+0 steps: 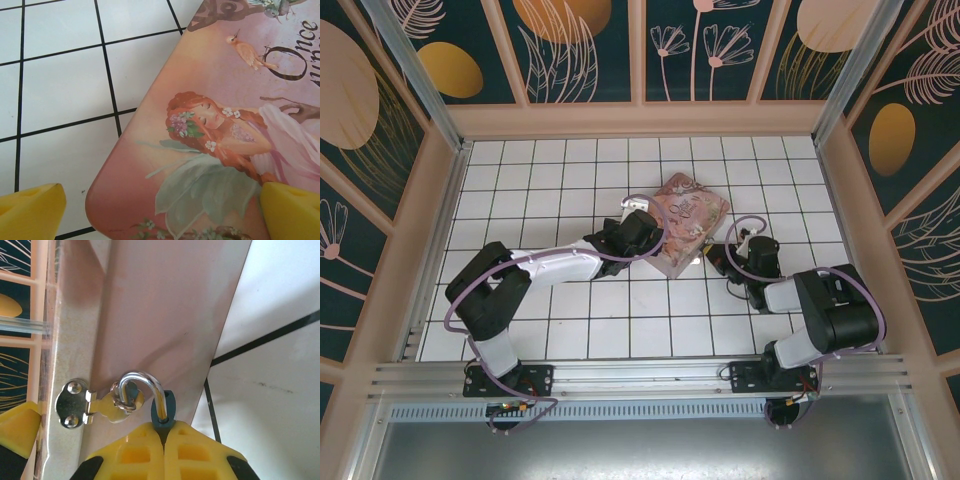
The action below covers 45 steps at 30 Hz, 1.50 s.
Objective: Unlock a padlock with a key
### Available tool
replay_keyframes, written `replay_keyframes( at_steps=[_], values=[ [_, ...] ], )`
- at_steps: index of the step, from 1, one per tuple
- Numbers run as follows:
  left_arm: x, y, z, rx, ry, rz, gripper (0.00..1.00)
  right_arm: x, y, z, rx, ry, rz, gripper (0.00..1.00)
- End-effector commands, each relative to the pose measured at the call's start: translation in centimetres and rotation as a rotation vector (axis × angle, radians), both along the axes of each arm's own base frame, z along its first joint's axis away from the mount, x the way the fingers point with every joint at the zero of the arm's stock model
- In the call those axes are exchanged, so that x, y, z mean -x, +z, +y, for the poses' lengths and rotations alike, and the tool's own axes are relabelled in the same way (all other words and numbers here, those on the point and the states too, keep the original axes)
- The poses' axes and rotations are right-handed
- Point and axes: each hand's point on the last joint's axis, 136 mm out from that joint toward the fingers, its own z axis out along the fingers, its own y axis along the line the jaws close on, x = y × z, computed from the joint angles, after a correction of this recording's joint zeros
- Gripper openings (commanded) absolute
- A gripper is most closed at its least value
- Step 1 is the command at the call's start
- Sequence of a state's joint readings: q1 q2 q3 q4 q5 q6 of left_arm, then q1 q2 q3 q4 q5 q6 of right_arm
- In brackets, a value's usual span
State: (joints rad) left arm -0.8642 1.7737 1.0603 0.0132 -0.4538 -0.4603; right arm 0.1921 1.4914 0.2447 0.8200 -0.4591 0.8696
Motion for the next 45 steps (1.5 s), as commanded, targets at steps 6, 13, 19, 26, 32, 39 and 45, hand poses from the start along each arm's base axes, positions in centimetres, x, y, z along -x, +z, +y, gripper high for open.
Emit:
replay_keyframes(
  at_steps=[6, 13, 19, 26, 32, 39, 45],
  values=[
    [2.7, -6.2, 4.2, -0.253, -0.012, 0.169, 0.98, -2.0, 1.7, -1.4, 0.028, -0.049, -0.056, 0.0],
    [2.7, -6.2, 4.2, -0.252, -0.014, 0.17, 0.98, -2.4, 1.3, -1.5, 0.081, -0.03, -0.032, 0.0],
    [2.7, -5.9, 4.1, -0.249, -0.019, 0.17, 0.98, -2.0, 1.4, -2.0, 0.105, -0.031, -0.027, 0.0],
    [2.0, -4.5, 3.1, -0.227, -0.028, 0.15, 0.98, -0.3, 2.2, -2.9, 0.124, -0.038, -0.027, 0.0],
    [0.5, -1.7, 1.6, -0.194, -0.035, 0.108, 0.99, 2.7, 2.1, -1.9, 0.083, 0.017, -0.008, 0.0],
    [-1.5, 2.4, 1.3, -0.115, -0.018, 0.07, 0.99, 6.2, 1.8, 1.0, 0.039, 0.085, 0.0, 0.0],
    [-2.7, 6.2, 2.5, 0.021, -0.002, 0.058, 0.99, 9.2, 1.8, 5.8, 0.026, 0.186, 0.001, 0.0]
  ],
)
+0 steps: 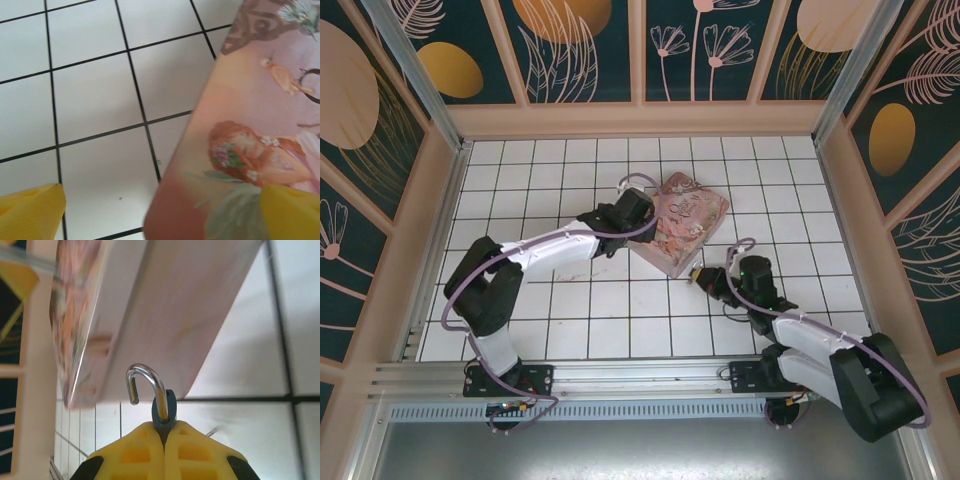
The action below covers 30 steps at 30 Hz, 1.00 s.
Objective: Unlock a padlock with a key
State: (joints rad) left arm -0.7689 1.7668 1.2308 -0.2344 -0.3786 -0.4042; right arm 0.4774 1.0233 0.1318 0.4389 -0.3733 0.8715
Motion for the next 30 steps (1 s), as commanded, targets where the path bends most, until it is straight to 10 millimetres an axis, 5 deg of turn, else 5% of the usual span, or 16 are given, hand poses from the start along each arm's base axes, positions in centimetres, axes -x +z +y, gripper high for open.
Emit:
replay_keyframes(
  at_steps=[1, 7, 14, 19, 24, 30],
  values=[
    [-0.5, 4.4, 0.8, 0.097, 0.002, -0.03, 0.99, 0.9, 0.6, 2.0, -0.028, -0.003, -0.012, 0.0],
    [-1.4, 6.9, 2.7, 0.153, 0.037, -0.057, 0.99, 3.1, 2.2, 7.6, -0.034, 0.093, -0.041, 0.0],
    [-1.5, 7.9, 4.4, 0.157, 0.072, -0.067, 0.99, 3.7, 3.4, 17.5, -0.042, 0.274, -0.068, 0.0],
    [-1.2, 9.1, 6.7, 0.176, 0.103, -0.089, 0.99, 3.2, 2.1, 23.2, -0.066, 0.366, -0.042, 0.0],
    [-0.5, 9.6, 7.4, 0.178, 0.106, -0.098, 0.99, 2.6, 0.0, 25.5, -0.07, 0.386, 0.004, 0.0],
    [-0.1, 9.3, 7.6, 0.18, 0.103, -0.094, 0.99, 2.5, -1.2, 25.4, -0.045, 0.369, 0.031, 0.0]
  ],
)
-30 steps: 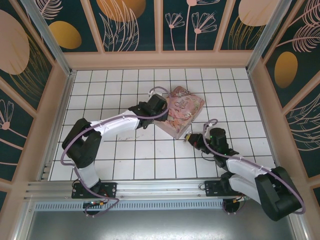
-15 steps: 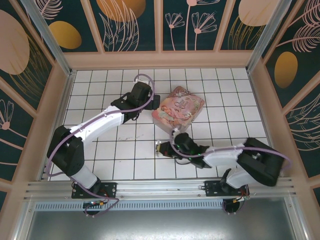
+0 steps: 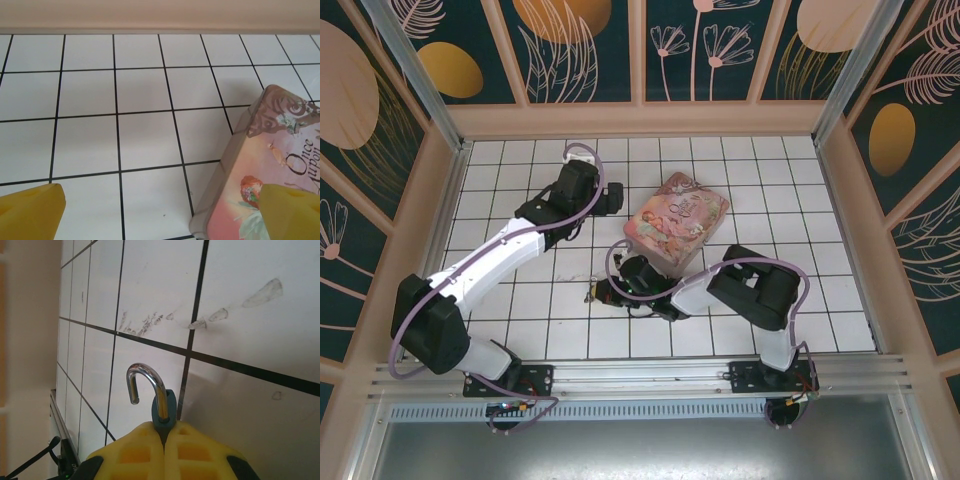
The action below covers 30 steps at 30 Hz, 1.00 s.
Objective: Unlock a padlock with a key
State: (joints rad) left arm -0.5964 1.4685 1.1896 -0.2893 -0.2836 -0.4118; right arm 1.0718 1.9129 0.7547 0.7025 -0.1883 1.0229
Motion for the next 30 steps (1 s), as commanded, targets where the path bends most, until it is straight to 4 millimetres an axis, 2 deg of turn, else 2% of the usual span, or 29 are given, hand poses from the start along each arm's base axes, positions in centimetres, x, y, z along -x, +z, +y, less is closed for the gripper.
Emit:
replay_keyframes(
  at_steps=[1, 7, 12, 14, 17, 22, 23, 25, 26, 28, 30],
  values=[
    [0.7, -0.6, 0.2, -0.002, -0.007, 0.021, 0.99, -0.2, 1.6, 1.0, -0.052, 0.004, -0.012, 0.04],
    [0.9, -0.9, 0.1, 0.018, -0.009, 0.03, 0.99, -0.1, 1.3, -0.2, -0.021, -0.015, -0.015, 0.21],
    [1.1, -0.9, -0.2, 0.042, -0.012, 0.033, 0.99, -0.2, 2.1, -1.0, -0.012, -0.022, -0.044, 0.42],
    [1.1, -0.7, -0.2, 0.049, -0.01, 0.031, 0.99, -0.1, 2.9, -1.1, -0.024, -0.016, -0.059, 0.47],
    [1.1, -0.1, 0.0, 0.052, -0.003, 0.022, 0.99, 0.1, 4.7, -1.3, -0.044, -0.001, -0.089, 0.56],
    [1.1, 1.3, 1.0, 0.045, 0.042, -0.014, 0.99, 0.1, 9.1, -2.4, -0.054, 0.0, -0.173, 0.73],
    [1.0, 1.5, 1.4, 0.042, 0.06, -0.026, 0.99, -0.1, 10.1, -2.8, -0.05, -0.005, -0.197, 0.81],
    [1.1, 2.4, 2.2, 0.04, 0.093, -0.06, 0.99, -0.9, 12.5, -4.1, -0.017, -0.037, -0.258, 0.85],
    [1.1, 2.9, 2.6, 0.041, 0.109, -0.08, 0.99, -1.3, 13.5, -4.9, 0.002, -0.051, -0.29, 0.93],
    [1.1, 4.0, 3.5, 0.043, 0.145, -0.133, 0.99, -2.9, 15.7, -7.1, 0.077, -0.112, -0.352, 0.98],
    [1.1, 5.0, 4.2, 0.041, 0.168, -0.188, 0.99, -4.8, 18.1, -9.9, 0.129, -0.189, -0.41, 0.99]
  ],
)
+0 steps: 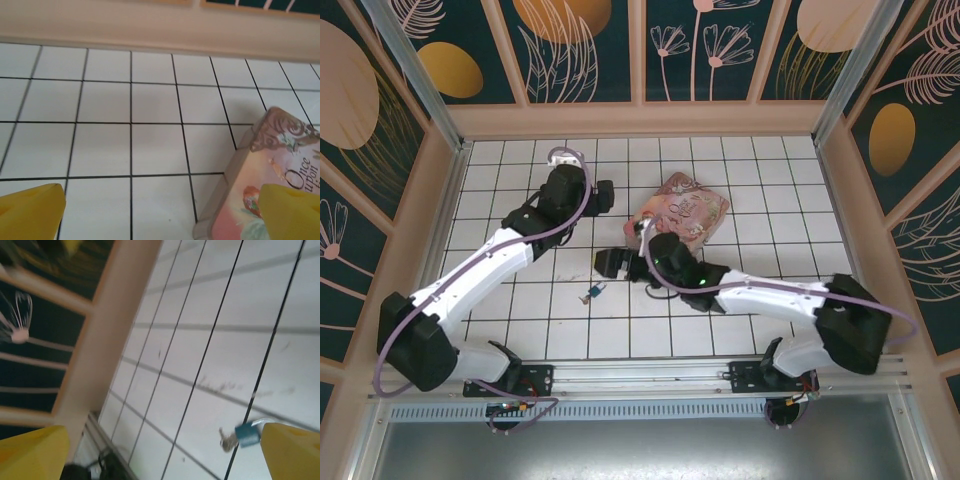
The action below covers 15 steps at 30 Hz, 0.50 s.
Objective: Unlock a padlock with a key
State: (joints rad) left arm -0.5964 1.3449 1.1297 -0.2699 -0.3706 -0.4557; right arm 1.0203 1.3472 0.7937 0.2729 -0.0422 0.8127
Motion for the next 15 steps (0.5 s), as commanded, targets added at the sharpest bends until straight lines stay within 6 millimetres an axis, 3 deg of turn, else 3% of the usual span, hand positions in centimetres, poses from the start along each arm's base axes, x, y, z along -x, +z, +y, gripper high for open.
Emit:
replay_keyframes(
  at_steps=[1, 5, 9, 12, 15],
  values=[
    [0.0, 2.5, 1.9, -0.007, 0.077, -0.127, 0.99, -3.6, 2.2, -5.7, 0.169, -0.171, -0.1, 0.99],
    [0.3, 5.0, 4.4, -0.046, 0.155, -0.309, 0.99, -8.0, 6.6, -14.1, 0.132, -0.432, -0.168, 0.99],
    [1.5, 6.4, 6.9, -0.184, 0.205, -0.451, 0.99, -10.9, 10.1, -23.2, 0.099, -0.71, -0.313, 0.99],
    [1.8, 6.6, 10.1, -0.218, 0.314, -0.501, 0.99, -12.4, 10.7, -29.3, 0.18, -0.898, -0.394, 0.99],
    [1.8, 5.0, 14.1, -0.23, 0.417, -0.505, 0.99, -13.7, 9.6, -33.9, 0.285, -1.026, -0.404, 0.99]
  ],
)
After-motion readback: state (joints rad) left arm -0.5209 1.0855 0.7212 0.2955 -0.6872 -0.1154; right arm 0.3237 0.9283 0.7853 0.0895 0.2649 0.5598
